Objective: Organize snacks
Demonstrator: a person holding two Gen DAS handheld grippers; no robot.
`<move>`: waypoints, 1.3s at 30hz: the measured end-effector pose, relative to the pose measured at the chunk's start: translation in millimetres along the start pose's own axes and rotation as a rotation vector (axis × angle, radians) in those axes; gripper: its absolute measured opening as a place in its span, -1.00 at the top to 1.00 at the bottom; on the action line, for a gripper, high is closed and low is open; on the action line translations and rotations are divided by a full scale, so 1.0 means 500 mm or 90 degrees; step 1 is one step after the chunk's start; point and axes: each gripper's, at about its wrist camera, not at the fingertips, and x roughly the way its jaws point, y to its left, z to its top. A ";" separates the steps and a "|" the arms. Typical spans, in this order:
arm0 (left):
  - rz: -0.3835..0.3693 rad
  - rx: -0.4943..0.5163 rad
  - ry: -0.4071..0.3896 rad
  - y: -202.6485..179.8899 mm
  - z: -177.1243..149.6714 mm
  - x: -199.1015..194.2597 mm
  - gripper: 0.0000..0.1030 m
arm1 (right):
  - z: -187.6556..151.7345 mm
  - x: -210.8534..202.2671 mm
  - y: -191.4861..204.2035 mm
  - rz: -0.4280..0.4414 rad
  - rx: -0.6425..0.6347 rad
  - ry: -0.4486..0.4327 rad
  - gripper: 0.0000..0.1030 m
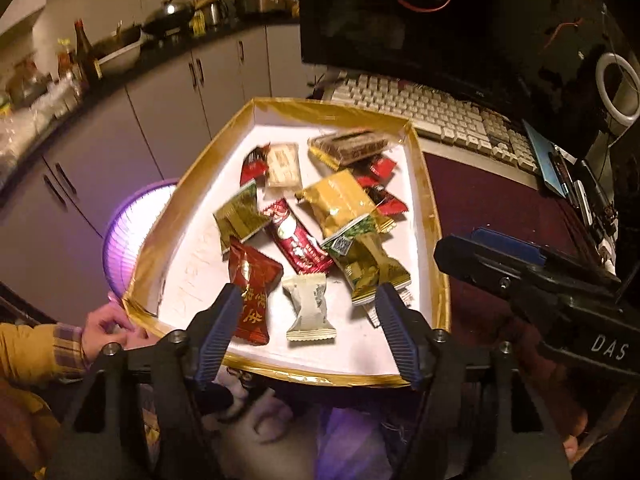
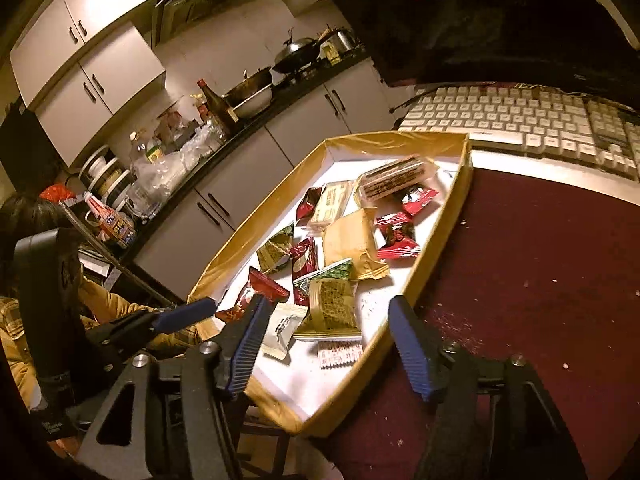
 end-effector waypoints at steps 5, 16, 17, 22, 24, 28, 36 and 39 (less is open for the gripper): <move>0.023 0.003 0.003 0.005 0.007 0.006 -0.34 | -0.006 -0.016 0.004 -0.012 0.001 -0.005 -0.34; 0.061 -0.009 -0.010 0.020 -0.003 0.012 -0.34 | -0.013 0.008 0.004 -0.047 0.001 0.008 -0.47; 0.061 -0.007 -0.011 0.020 -0.003 0.012 -0.34 | -0.014 0.011 0.006 -0.045 0.000 0.011 -0.47; 0.062 -0.001 -0.011 0.022 -0.005 0.014 -0.34 | -0.016 0.020 0.021 -0.057 -0.020 0.012 -0.47; 0.061 0.001 -0.011 0.022 -0.005 0.013 -0.34 | -0.015 0.022 0.022 -0.064 -0.022 0.010 -0.47; 0.060 0.000 -0.016 0.028 -0.005 0.013 -0.34 | -0.012 0.024 0.020 -0.075 -0.016 0.010 -0.47; 0.046 0.000 -0.009 0.031 -0.005 0.019 -0.34 | -0.009 0.022 0.020 -0.096 -0.011 0.007 -0.47; 0.043 -0.001 -0.013 0.032 -0.006 0.015 -0.34 | -0.007 0.022 0.021 -0.102 -0.010 0.008 -0.47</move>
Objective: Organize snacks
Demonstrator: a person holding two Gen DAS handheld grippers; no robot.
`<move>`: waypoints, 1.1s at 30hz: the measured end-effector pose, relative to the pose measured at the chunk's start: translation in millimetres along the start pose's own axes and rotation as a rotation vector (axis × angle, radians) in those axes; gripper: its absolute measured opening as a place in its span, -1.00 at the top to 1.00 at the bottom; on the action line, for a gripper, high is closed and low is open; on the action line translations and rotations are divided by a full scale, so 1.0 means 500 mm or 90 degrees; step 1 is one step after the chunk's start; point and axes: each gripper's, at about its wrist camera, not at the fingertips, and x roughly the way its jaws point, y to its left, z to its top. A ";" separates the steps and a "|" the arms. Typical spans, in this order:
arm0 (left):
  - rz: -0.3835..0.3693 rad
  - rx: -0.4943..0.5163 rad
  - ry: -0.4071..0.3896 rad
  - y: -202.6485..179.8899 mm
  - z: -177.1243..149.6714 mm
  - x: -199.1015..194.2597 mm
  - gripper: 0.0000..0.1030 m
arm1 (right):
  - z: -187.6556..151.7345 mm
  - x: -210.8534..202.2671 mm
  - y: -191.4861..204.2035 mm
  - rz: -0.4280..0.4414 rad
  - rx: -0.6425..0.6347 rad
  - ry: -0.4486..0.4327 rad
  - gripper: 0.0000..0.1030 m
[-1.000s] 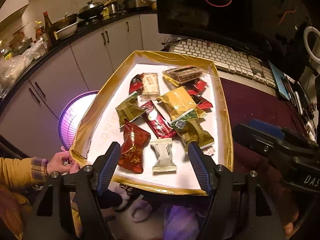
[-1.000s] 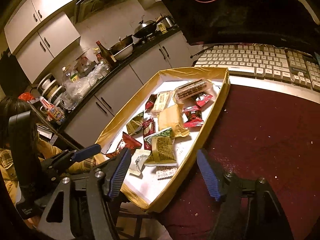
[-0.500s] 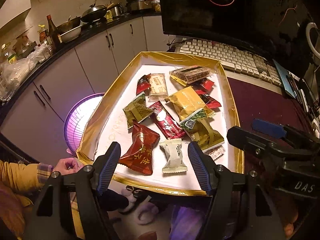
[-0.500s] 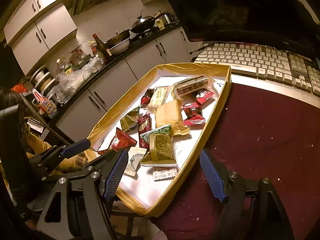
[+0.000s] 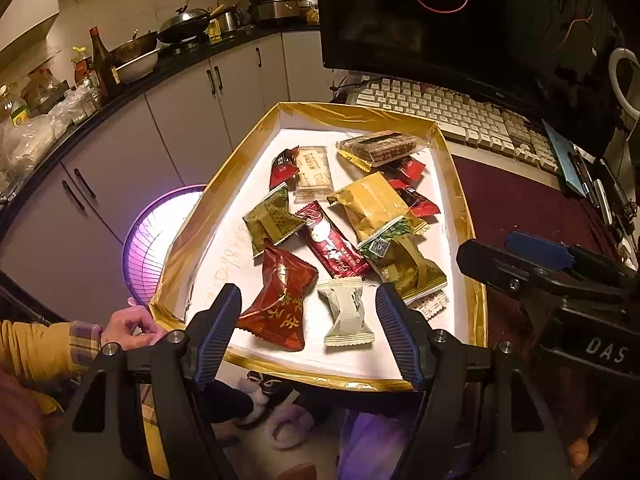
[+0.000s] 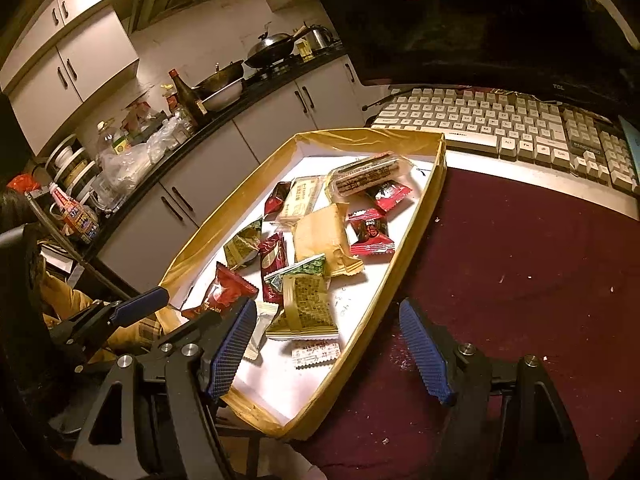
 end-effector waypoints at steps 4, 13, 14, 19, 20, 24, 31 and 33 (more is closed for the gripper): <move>-0.001 0.000 0.001 0.001 0.000 0.001 -0.34 | 0.003 -0.001 0.005 -0.017 -0.008 -0.006 -0.47; 0.005 -0.004 0.002 0.006 -0.001 0.001 -0.34 | 0.004 0.005 0.004 -0.012 -0.004 0.002 -0.47; 0.005 -0.007 0.002 0.006 -0.001 0.001 -0.34 | 0.004 0.005 0.004 -0.012 -0.005 0.001 -0.47; 0.006 -0.007 0.001 0.007 0.001 0.003 -0.34 | 0.005 0.006 0.007 -0.012 -0.007 -0.001 -0.47; 0.006 -0.006 0.000 0.008 0.001 0.002 -0.34 | 0.005 0.007 0.008 -0.011 -0.007 0.001 -0.47; 0.008 -0.006 0.002 0.009 0.000 0.002 -0.34 | 0.005 0.009 0.009 -0.011 -0.009 0.002 -0.47; 0.000 -0.007 0.011 0.006 -0.006 0.006 -0.34 | 0.003 0.004 0.012 -0.006 -0.010 -0.001 -0.47; -0.006 -0.006 0.022 0.003 -0.009 0.013 -0.34 | 0.002 0.004 0.012 -0.006 -0.010 0.000 -0.47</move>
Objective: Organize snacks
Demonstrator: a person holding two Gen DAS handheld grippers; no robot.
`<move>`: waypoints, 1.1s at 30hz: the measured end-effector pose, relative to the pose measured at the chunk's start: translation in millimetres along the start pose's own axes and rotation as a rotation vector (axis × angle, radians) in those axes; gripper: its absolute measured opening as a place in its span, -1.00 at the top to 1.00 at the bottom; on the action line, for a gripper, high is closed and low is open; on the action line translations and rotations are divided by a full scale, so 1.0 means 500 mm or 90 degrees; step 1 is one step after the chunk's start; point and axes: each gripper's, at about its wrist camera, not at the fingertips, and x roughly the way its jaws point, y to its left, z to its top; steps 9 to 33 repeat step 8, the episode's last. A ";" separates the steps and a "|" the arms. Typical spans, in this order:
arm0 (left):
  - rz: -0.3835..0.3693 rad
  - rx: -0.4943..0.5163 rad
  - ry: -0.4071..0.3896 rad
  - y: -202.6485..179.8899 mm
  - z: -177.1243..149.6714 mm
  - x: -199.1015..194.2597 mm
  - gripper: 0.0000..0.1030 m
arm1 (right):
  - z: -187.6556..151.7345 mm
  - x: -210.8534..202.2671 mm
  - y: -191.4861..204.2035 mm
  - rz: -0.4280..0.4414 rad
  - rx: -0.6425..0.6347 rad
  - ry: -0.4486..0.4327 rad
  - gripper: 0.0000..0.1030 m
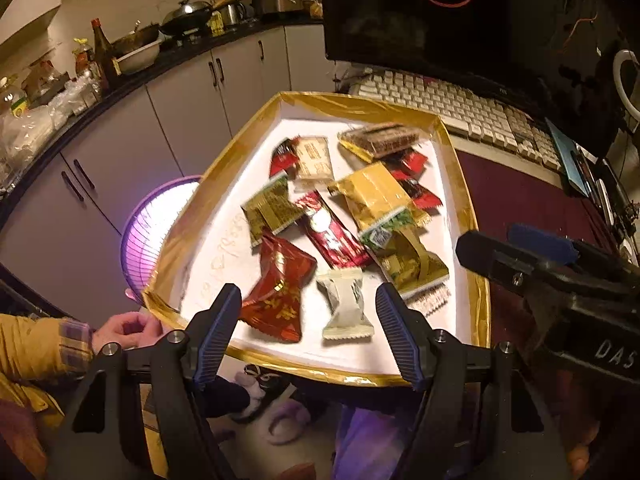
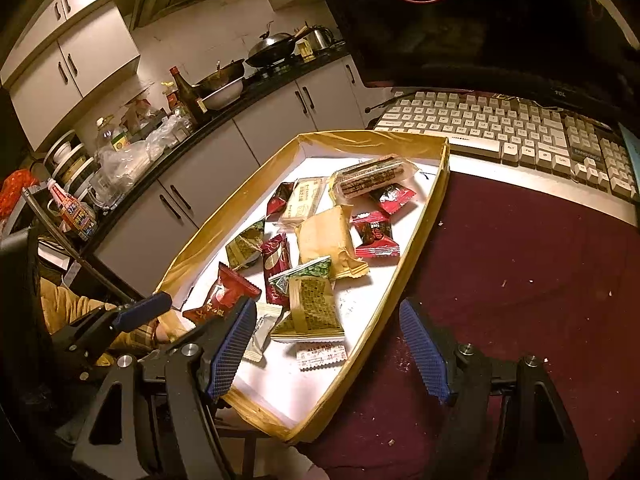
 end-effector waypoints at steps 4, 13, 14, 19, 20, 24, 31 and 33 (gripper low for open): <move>-0.009 0.001 0.001 -0.006 -0.004 0.002 -0.34 | -0.001 -0.004 0.000 -0.001 -0.001 -0.002 -0.47; -0.019 0.009 -0.022 -0.016 -0.005 -0.007 -0.34 | -0.004 -0.008 0.000 -0.001 -0.005 -0.003 -0.47; -0.019 0.009 -0.022 -0.016 -0.005 -0.007 -0.34 | -0.004 -0.008 0.000 -0.001 -0.005 -0.003 -0.47; -0.019 0.009 -0.022 -0.016 -0.005 -0.007 -0.34 | -0.004 -0.008 0.000 -0.001 -0.005 -0.003 -0.47; -0.019 0.009 -0.022 -0.016 -0.005 -0.007 -0.34 | -0.004 -0.008 0.000 -0.001 -0.005 -0.003 -0.47; -0.019 0.009 -0.022 -0.016 -0.005 -0.007 -0.34 | -0.004 -0.008 0.000 -0.001 -0.005 -0.003 -0.47; -0.019 0.009 -0.022 -0.016 -0.005 -0.007 -0.34 | -0.004 -0.008 0.000 -0.001 -0.005 -0.003 -0.47; -0.019 0.009 -0.022 -0.016 -0.005 -0.007 -0.34 | -0.004 -0.008 0.000 -0.001 -0.005 -0.003 -0.47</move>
